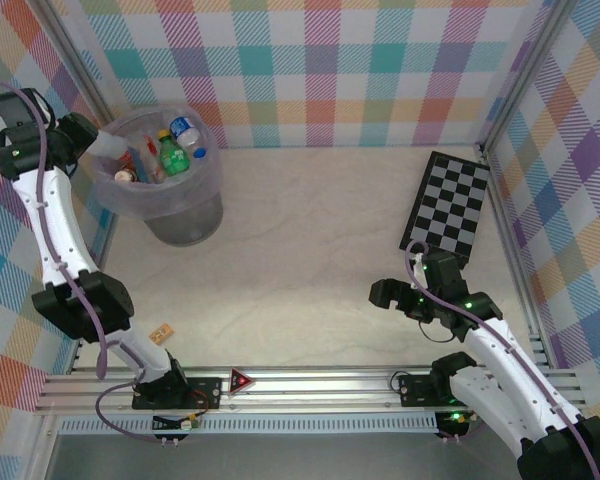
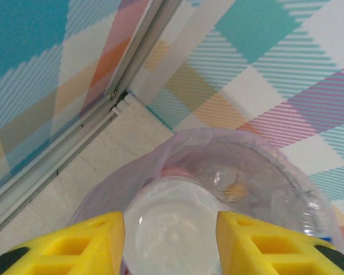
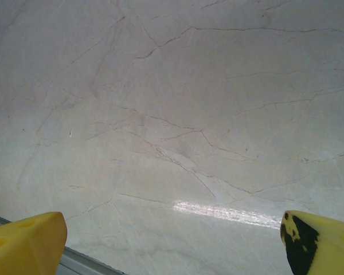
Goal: Put the plastic bottles in the bin
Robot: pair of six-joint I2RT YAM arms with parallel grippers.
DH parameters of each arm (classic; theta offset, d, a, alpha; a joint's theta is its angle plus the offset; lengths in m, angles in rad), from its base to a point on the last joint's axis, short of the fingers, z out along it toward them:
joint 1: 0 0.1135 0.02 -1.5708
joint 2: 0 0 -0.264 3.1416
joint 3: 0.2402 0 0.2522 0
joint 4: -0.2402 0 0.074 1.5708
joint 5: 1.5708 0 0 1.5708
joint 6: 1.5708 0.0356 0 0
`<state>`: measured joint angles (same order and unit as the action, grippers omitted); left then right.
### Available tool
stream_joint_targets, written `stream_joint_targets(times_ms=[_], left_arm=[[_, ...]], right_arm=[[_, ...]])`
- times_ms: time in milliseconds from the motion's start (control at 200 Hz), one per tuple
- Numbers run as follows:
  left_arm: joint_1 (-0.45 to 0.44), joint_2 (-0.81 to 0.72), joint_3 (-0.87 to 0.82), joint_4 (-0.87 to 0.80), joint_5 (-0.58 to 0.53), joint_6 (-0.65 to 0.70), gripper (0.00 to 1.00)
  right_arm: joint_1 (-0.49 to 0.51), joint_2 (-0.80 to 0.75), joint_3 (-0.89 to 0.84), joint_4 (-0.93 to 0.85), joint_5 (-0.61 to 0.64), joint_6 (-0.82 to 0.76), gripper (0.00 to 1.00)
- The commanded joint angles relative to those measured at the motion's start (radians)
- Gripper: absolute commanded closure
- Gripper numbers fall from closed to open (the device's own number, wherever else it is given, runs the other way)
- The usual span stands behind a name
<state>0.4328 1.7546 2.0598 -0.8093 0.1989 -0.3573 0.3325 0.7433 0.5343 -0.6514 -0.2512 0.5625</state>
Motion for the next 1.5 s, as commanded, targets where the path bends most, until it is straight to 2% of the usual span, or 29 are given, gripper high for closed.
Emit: stream_joint_targets(times_ms=[0, 315, 535, 680, 785, 1030, 1240, 1370, 1495], left_arm=[[-0.039, 0.016, 0.034, -0.003, 0.024, 0.032, 0.57], [-0.104, -0.072, -0.141, 0.038, -0.036, 0.078, 0.65], [-0.112, -0.123, -0.288, 0.056, -0.039, 0.078, 0.67], [-0.112, -0.127, -0.298, 0.053, -0.048, 0.081, 0.67], [-0.112, -0.115, -0.244, 0.026, -0.040, 0.078, 0.61], [-0.107, -0.076, -0.062, -0.052, -0.046, 0.080, 0.41], [-0.055, -0.036, 0.060, -0.101, -0.042, 0.049, 0.39], [-0.034, -0.062, 0.026, -0.115, -0.059, 0.081, 0.37], [-0.051, -0.212, -0.186, -0.030, -0.082, 0.124, 0.32]], right_arm=[[-0.007, 0.003, -0.008, 0.010, -0.002, 0.008, 0.04], [-0.007, 0.025, -0.001, 0.020, -0.003, 0.007, 0.04], [-0.007, 0.045, 0.009, 0.033, -0.016, 0.005, 0.04], [-0.006, 0.044, 0.016, 0.028, -0.016, 0.002, 0.04], [-0.006, 0.048, 0.028, 0.022, -0.014, -0.003, 0.04], [-0.006, 0.064, 0.051, 0.022, -0.017, -0.009, 0.04], [-0.006, 0.046, 0.054, 0.007, -0.013, -0.010, 0.04], [-0.007, 0.022, 0.054, 0.002, 0.005, -0.018, 0.04], [-0.006, 0.027, 0.086, 0.010, 0.026, -0.061, 0.04]])
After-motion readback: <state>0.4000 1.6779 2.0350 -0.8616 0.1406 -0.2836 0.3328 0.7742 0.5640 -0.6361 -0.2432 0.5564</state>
